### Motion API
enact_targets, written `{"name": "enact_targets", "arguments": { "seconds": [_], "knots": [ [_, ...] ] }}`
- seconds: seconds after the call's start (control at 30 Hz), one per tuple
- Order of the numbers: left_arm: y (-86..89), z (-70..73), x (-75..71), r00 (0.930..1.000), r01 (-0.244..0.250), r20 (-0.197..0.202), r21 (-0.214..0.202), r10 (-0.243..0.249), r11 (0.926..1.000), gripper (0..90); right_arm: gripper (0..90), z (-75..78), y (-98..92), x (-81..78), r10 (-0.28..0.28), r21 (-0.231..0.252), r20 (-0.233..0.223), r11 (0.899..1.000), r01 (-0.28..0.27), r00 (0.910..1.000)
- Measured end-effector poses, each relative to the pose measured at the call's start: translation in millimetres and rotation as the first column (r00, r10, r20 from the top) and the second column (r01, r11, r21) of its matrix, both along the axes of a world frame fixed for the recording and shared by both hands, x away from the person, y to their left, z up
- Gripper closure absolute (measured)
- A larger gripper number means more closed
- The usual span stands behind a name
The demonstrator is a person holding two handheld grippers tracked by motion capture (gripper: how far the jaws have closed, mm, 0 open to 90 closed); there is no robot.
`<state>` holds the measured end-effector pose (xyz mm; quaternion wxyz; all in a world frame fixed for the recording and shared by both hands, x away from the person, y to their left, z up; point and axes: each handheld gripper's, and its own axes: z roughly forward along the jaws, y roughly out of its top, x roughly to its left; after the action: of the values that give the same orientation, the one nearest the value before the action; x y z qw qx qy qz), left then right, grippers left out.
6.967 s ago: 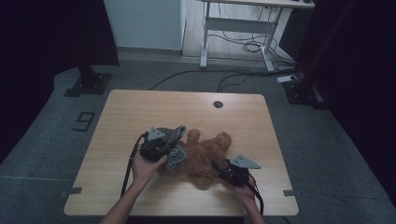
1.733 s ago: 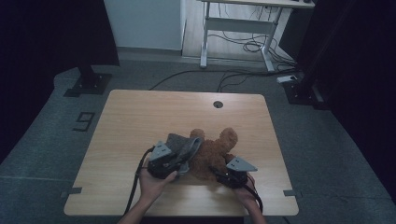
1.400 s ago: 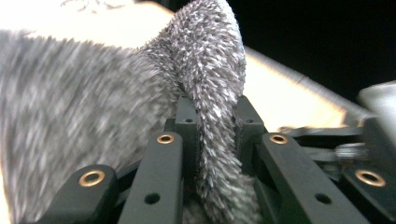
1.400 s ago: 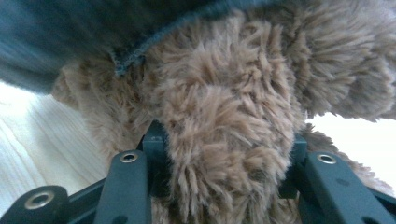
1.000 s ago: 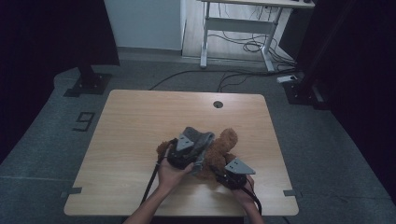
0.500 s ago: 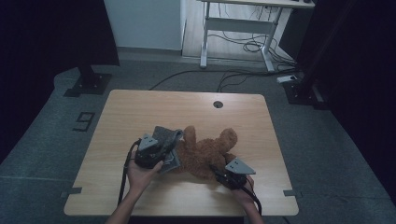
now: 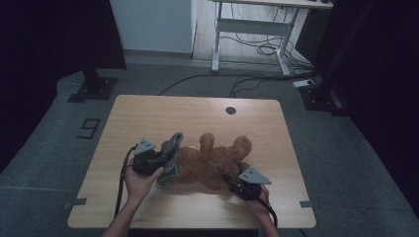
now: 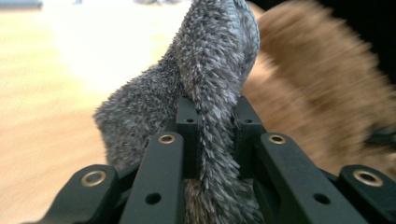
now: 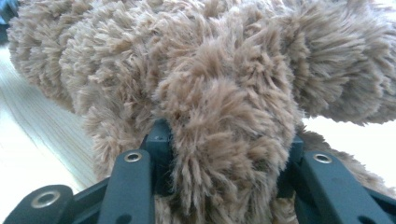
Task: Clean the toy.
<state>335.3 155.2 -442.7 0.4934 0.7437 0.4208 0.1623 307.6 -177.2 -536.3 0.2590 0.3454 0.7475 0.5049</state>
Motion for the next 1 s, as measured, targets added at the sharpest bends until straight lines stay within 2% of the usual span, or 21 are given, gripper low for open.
{"name": "enact_targets", "arguments": {
  "seconds": [0.13, 0.23, 0.33, 0.43, 0.53, 0.6, 0.63, 0.67, 0.73, 0.87, 1.0],
  "knots": [
    [-41.2, 19.7, 1.3, 0.9964, 0.073, 0.042, 0.024, -0.074, 0.9971, 77.0, 54.5, 0.1, 0.5, -0.5, -0.002, -0.006, 0.003, 1.0, 0.002, 1.0],
    [-81.3, 29.1, 5.2, 0.9896, 0.131, 0.056, 0.045, -0.133, 0.9904, 76.9, 54.5, 0.7, 1.0, -1.1, 0.001, -0.023, 0.011, 1.0, -0.001, 0.9999],
    [-122.1, 33.5, 8.5, 0.9803, 0.182, 0.062, 0.077, -0.187, 0.9802, 76.4, 54.5, 0.6, 1.0, -1.3, 0.001, -0.025, 0.013, 1.0, -0.001, 0.9999],
    [-155.3, 31.2, 15.3, 0.9768, 0.207, 0.034, 0.112, -0.212, 0.972, 76.2, 54.5, 0.2, 1.2, -1.2, 0.001, -0.026, 0.022, 1.0, 0.0, 0.9997],
    [-175.2, 20.4, 27.4, 0.9791, 0.203, -0.019, 0.144, -0.203, 0.9686, 76.2, 54.5, 0.2, 1.8, -1.6, 0.0, -0.027, 0.025, 1.0, 0.0, 0.9997],
    [-180.3, 7.1, 34.9, 0.9804, 0.195, -0.061, 0.18, -0.187, 0.9641, 76.2, 54.5, 0.3, 1.8, -1.9, 0.0, -0.031, 0.025, 1.0, 0.001, 0.9997],
    [-179.7, 0.2, 36.8, 0.9809, 0.193, -0.064, 0.181, -0.184, 0.9644, 76.3, 54.5, 0.4, 2.1, -2.1, 0.0, -0.038, 0.027, 0.999, 0.001, 0.9996],
    [-176.3, -4.2, 37.8, 0.9821, 0.186, -0.059, 0.163, -0.179, 0.9689, 76.5, 54.5, 0.3, 2.7, -2.3, -0.003, -0.048, 0.028, 0.999, 0.004, 0.9996],
    [-168.4, -6.2, 38.1, 0.9831, 0.178, -0.066, 0.134, -0.17, 0.9749, 76.8, 54.5, -0.5, 3.3, -2.0, -0.004, -0.053, 0.031, 0.999, 0.006, 0.9995],
    [-149.7, -4.6, 33.6, 0.987, 0.157, -0.062, 0.155, -0.149, 0.9755, 76.8, 54.5, -0.3, 4.2, -2.0, -0.007, -0.054, 0.035, 0.998, 0.009, 0.9994],
    [-121.0, -7.3, 31.2, 0.9922, 0.117, -0.063, 0.165, -0.108, 0.9793, 76.8, 54.5, -0.4, 3.3, -1.1, -0.006, -0.048, 0.033, 0.999, 0.008, 0.9994]
  ]
}}
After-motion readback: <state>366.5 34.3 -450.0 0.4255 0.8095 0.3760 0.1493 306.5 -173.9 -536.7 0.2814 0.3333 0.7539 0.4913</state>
